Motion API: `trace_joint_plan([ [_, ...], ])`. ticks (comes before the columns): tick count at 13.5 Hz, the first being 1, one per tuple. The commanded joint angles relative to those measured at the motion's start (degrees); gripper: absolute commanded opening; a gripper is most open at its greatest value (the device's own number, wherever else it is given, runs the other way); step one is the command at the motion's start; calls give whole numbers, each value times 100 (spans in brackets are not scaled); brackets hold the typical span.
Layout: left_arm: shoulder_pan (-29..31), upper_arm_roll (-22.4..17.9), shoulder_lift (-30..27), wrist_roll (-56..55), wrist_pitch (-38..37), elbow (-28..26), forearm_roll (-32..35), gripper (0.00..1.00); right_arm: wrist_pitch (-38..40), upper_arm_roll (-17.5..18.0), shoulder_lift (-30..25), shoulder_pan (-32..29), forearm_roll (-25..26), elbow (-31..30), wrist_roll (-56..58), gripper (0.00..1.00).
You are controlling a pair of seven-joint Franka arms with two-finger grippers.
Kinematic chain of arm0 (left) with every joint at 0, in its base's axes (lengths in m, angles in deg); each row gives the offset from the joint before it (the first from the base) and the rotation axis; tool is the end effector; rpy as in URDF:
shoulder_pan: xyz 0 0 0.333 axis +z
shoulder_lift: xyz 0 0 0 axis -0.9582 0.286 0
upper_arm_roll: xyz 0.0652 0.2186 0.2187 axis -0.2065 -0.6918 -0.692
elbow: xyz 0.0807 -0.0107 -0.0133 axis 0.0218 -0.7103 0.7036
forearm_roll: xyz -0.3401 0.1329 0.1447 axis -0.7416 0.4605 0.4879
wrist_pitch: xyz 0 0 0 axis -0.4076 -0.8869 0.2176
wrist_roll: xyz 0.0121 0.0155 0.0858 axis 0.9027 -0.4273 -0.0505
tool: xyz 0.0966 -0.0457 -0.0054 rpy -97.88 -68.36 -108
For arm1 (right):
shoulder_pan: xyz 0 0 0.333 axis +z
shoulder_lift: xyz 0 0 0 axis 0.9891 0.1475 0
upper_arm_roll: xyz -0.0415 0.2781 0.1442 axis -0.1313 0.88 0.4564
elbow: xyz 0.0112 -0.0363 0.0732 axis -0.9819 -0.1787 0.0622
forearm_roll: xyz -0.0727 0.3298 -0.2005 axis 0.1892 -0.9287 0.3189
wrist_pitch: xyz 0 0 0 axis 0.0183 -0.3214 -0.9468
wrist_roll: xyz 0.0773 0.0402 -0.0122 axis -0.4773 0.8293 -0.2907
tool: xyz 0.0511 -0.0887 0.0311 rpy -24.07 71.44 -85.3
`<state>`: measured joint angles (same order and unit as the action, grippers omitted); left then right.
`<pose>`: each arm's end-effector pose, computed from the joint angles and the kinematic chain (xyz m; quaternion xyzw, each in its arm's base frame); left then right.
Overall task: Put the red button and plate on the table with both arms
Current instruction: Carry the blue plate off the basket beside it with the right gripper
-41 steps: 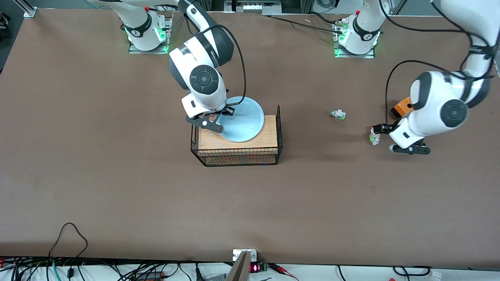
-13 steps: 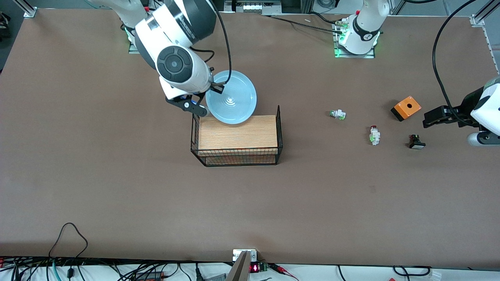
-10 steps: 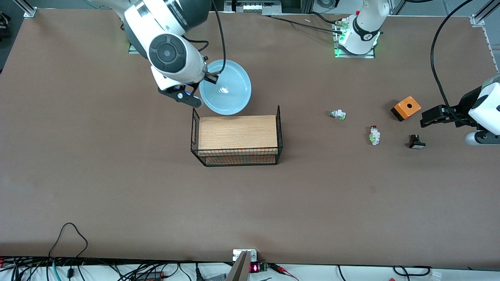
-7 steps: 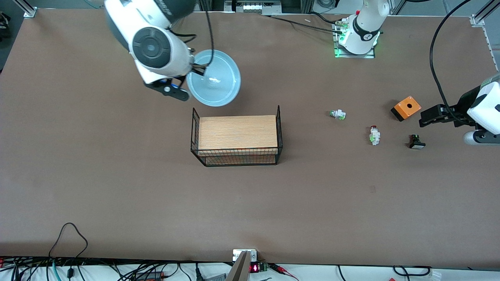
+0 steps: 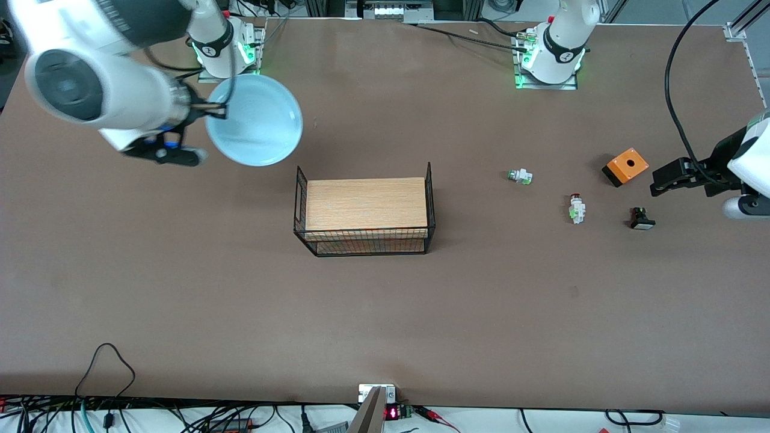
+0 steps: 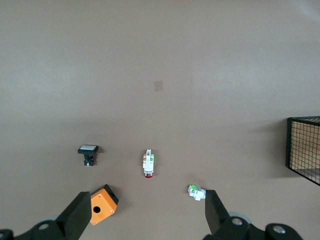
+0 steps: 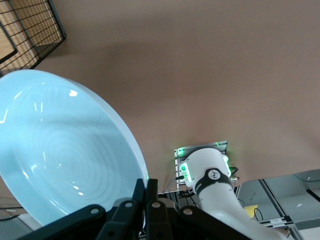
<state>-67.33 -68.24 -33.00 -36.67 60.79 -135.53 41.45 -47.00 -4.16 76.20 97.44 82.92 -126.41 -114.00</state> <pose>0.6201 -0.0137 0.6042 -1.0000 -0.0013 0.0085 0.0018 0.5411 0.1675 0.5418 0.9641 -0.0640 -0.2547 0.0393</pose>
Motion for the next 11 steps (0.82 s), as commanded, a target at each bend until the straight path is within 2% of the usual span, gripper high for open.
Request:
trace_joint_plan([
  [1, -560, -722, -232, 264, 148, -310, -120, 100, -165, 103, 219, -554, -1, -3, 699, 0],
  [4, -535, -714, -320, 176, 139, -433, -138, 100, -560, 85, 501, -845, 17, -47, 1245, 0],
  [7, -499, -714, -390, 185, 481, -626, -138, 100, -973, 85, 878, -1178, 25, -64, 1763, 0],
  [11, -508, -714, -899, 185, 815, -1329, -138, 100, -1632, 85, 1371, -1829, 25, -64, 2940, 0],
])
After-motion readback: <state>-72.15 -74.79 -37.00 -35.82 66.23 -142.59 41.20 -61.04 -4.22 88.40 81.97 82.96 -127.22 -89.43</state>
